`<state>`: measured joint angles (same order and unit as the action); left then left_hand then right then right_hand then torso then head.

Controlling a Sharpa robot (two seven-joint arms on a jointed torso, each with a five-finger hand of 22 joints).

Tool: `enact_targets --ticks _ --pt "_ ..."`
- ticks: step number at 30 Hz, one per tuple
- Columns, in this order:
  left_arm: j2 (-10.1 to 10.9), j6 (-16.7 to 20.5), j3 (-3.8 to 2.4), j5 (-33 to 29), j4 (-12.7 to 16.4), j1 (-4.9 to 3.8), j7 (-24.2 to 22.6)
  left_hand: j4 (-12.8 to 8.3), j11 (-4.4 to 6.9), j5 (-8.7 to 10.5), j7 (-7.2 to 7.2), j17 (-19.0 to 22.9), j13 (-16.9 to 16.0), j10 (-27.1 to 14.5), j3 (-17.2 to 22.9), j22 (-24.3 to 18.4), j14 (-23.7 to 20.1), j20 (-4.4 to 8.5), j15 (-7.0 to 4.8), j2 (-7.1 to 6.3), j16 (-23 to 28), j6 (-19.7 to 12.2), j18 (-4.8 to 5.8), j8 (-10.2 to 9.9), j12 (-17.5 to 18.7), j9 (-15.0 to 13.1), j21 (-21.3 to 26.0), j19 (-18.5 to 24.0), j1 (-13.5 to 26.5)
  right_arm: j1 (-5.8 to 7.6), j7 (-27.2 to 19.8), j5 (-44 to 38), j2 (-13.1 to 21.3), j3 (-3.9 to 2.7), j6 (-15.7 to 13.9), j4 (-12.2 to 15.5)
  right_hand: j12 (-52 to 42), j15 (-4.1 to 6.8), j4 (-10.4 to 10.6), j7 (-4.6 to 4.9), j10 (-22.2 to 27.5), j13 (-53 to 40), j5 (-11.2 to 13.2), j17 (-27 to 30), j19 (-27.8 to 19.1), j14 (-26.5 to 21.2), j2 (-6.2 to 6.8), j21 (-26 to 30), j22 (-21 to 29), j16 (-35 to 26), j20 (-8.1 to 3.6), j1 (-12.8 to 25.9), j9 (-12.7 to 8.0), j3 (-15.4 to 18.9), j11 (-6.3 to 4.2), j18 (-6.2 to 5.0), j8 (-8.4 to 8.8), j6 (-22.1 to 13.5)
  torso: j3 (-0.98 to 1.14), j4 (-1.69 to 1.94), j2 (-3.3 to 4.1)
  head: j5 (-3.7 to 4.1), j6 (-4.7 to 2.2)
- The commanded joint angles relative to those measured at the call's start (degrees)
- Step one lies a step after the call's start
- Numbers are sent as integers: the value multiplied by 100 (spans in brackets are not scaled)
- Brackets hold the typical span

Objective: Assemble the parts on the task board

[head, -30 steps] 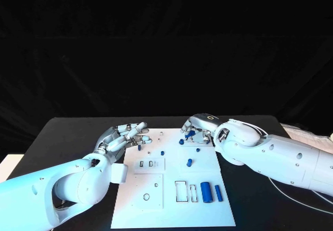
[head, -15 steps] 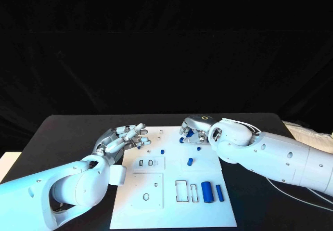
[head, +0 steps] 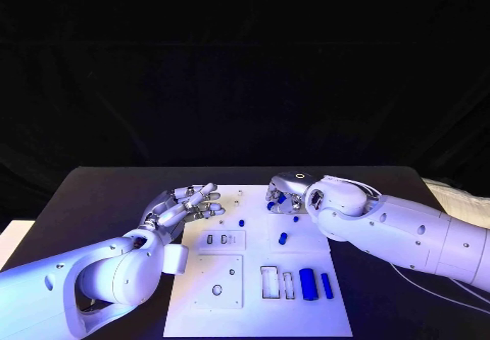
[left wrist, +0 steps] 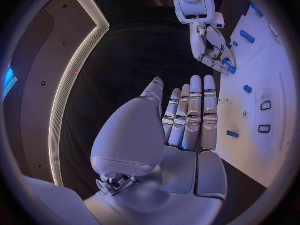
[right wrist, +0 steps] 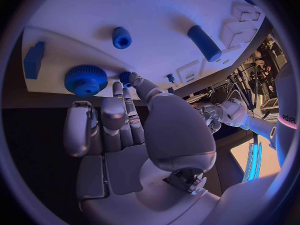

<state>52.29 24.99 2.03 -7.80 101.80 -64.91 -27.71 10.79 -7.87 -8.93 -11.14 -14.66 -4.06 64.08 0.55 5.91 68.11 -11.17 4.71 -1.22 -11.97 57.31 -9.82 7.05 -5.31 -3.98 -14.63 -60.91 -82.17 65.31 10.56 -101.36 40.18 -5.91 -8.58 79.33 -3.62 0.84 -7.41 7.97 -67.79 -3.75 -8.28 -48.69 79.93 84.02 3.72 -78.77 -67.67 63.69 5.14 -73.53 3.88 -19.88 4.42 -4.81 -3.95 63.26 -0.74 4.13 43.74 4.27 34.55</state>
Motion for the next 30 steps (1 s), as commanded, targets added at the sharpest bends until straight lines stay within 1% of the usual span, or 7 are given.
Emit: enact_targets --ticks 1,13,15,18,22,26,30 --pt "-2 -144 -6 -17 31 -8 5 -28 -39 29 -47 -11 6 -6 -24 -12 5 -12 38 -25 20 -13 -61 -25 17 6 33 -32 -33 3 67 -118 -25 -1 196 -28 -21 -26 3 -6 -57 -1 31 -33 -4 126 57 -47 -22 46 24 8 5 -59 -3 61 18 57 0 6 35 -19 9" --pt "3 -162 -6 -28 40 -8 52 -29 -45 31 -55 -23 6 -14 -31 -16 6 -14 40 -23 26 -22 -61 -35 28 6 39 -34 -26 2 51 -74 -75 0 57 -95 -76 43 220 -109 -377 -39 147 -262 104 129 -57 -256 -363 301 -20 -9 69 -272 -105 113 -75 380 2 16 69 -17 23" --pt "3 -163 -6 -32 39 -8 58 -29 -46 31 -56 -25 6 -16 -32 -17 6 -14 40 -22 27 -23 -62 -37 30 6 40 -35 -26 2 44 -71 -73 1 -106 -82 -75 54 239 -120 -417 -43 190 -289 111 130 -87 -274 -389 331 -31 -36 79 -317 -118 117 -84 417 3 17 72 -15 24" --pt "5 -166 -6 -35 36 -8 70 -34 -49 34 -62 -34 6 -22 -31 -19 8 -15 41 -14 30 -30 -62 -44 39 7 44 -38 -29 -4 18 -60 -54 0 -629 12 -71 73 304 -141 -508 -54 412 -301 141 121 -146 -326 -479 367 -50 -70 101 -414 -142 132 -93 477 3 21 79 -17 19" --pt "9 -200 -6 -65 28 -8 74 -37 -59 43 -73 -56 5 -34 -45 -26 11 -20 46 -12 41 -44 -63 -60 56 7 53 -43 -16 -9 41 -4 -51 -4 -1155 166 -51 82 302 -143 -542 -59 408 -286 145 106 -139 -348 -512 375 -62 -141 117 -504 -152 137 -91 502 5 24 92 -25 -9" --pt "5 -258 -6 -147 44 -8 76 -16 -74 50 -88 -102 -1 -55 -115 -42 9 -32 60 -28 68 -65 -62 -89 87 4 78 -50 66 -5 172 12 -139 -6 -1434 118 -8 66 310 -122 -500 -43 444 -88 89 49 -96 -317 -441 257 -53 -175 124 -583 -131 123 -64 488 -17 43 99 -3 -19" --pt "4 -285 -6 -175 55 -8 82 -18 -76 49 -90 -107 -1 -61 -120 -44 6 -34 62 -28 72 -69 -62 -93 92 4 81 -49 68 -2 230 16 -265 -6 -1563 11 -5 64 307 -119 -496 -41 451 -77 85 43 -85 -316 -439 250 -52 -185 126 -597 -129 122 -60 487 -11 61 107 -12 -19"
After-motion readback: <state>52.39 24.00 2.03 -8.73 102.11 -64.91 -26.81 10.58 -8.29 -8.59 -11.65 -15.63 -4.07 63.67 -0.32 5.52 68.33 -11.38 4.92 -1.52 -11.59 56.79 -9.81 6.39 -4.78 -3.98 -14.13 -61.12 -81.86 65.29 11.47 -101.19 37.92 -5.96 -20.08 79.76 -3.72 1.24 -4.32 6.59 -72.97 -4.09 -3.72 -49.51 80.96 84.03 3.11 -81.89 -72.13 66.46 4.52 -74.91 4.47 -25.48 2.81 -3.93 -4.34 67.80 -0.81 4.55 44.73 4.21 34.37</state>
